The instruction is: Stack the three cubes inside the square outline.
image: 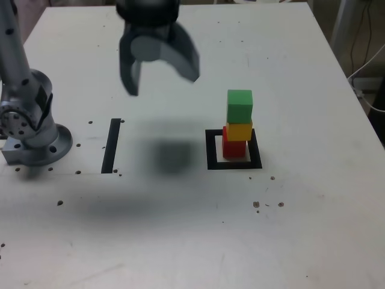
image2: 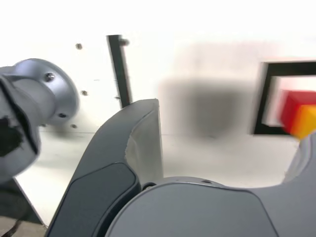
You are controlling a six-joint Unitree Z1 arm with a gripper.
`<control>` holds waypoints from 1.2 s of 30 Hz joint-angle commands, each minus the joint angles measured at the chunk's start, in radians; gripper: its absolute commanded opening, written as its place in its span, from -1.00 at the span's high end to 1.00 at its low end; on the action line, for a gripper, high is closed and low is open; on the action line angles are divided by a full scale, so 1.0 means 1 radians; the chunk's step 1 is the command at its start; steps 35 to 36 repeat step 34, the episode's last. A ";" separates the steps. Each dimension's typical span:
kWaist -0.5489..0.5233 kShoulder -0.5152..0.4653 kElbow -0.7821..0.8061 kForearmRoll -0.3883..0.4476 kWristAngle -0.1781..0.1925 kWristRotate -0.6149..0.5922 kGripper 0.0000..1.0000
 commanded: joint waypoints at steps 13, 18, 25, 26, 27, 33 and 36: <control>0.005 -0.155 0.551 -0.251 -0.008 -0.056 -1.00; 0.005 -0.157 0.564 -0.269 -0.009 -0.055 -1.00; 0.005 -0.159 0.565 -0.285 -0.004 -0.053 -1.00; 0.005 -0.159 0.565 -0.287 -0.003 -0.053 -1.00; 0.005 -0.159 0.564 -0.288 -0.001 -0.052 -1.00; 0.002 -0.157 0.561 -0.295 -0.002 -0.051 -1.00; 0.000 -0.157 0.559 -0.295 -0.004 -0.051 -1.00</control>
